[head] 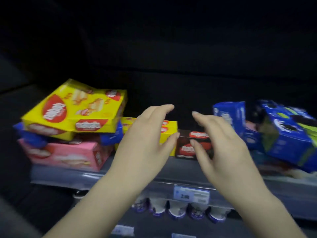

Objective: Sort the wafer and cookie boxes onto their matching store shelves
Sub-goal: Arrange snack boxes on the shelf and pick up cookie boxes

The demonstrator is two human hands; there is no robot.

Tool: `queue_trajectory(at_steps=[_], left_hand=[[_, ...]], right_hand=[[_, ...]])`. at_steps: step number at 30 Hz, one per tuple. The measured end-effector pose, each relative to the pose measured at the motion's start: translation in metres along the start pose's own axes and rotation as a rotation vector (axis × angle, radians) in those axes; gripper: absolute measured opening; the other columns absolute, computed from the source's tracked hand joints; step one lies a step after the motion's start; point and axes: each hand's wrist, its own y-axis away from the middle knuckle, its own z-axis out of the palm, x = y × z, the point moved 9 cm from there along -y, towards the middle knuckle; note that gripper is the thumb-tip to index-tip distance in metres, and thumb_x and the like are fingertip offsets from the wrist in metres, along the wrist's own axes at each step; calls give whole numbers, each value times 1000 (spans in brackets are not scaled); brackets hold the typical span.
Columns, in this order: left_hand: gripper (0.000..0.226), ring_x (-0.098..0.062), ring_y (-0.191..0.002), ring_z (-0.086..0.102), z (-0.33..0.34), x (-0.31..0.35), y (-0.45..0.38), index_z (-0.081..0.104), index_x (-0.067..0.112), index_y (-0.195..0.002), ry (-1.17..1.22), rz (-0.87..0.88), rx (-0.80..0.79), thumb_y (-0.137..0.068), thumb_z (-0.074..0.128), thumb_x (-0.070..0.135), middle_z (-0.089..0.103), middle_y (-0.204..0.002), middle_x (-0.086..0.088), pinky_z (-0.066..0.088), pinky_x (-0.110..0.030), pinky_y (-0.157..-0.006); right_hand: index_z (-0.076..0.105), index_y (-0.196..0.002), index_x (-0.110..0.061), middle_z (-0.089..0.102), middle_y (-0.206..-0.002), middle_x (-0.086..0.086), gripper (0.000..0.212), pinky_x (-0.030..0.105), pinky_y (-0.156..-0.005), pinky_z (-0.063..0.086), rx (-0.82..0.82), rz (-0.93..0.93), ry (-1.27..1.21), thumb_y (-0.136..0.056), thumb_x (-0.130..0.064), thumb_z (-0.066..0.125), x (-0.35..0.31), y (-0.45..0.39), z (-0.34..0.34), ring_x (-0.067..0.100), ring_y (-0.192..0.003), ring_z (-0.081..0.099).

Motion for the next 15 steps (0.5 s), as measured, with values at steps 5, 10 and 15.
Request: queue_trajectory(at_steps=[5,10,15], left_hand=[[55,-9,-122,50,-62,-47,25,48,21,-136,-147,-111,80,-86,68,28,55,-131,6,45,-27,-98],[53,-8,-121,51,-120,-85,49,50,21,-134,-272,-229,166,-85,69,26,57,-129,7,41,-20,-96],[54,-9,-118,52,-150,-124,67,51,20,-133,-342,-321,184,-84,71,26,57,-128,6,40,-17,-92]], right_hand=[[48,-136,-9,54,-126,7,57,20,-96,36,-90,-141,-109,-83,-5,69,-53,-27,56,17,-114,50],[48,-136,-12,53,-125,3,55,17,-90,37,-130,-218,-194,-85,-12,68,-104,-41,91,12,-114,48],[46,-138,-14,52,-127,0,59,19,-98,36,-188,-260,-265,-85,-25,68,-139,-54,124,13,-119,49]])
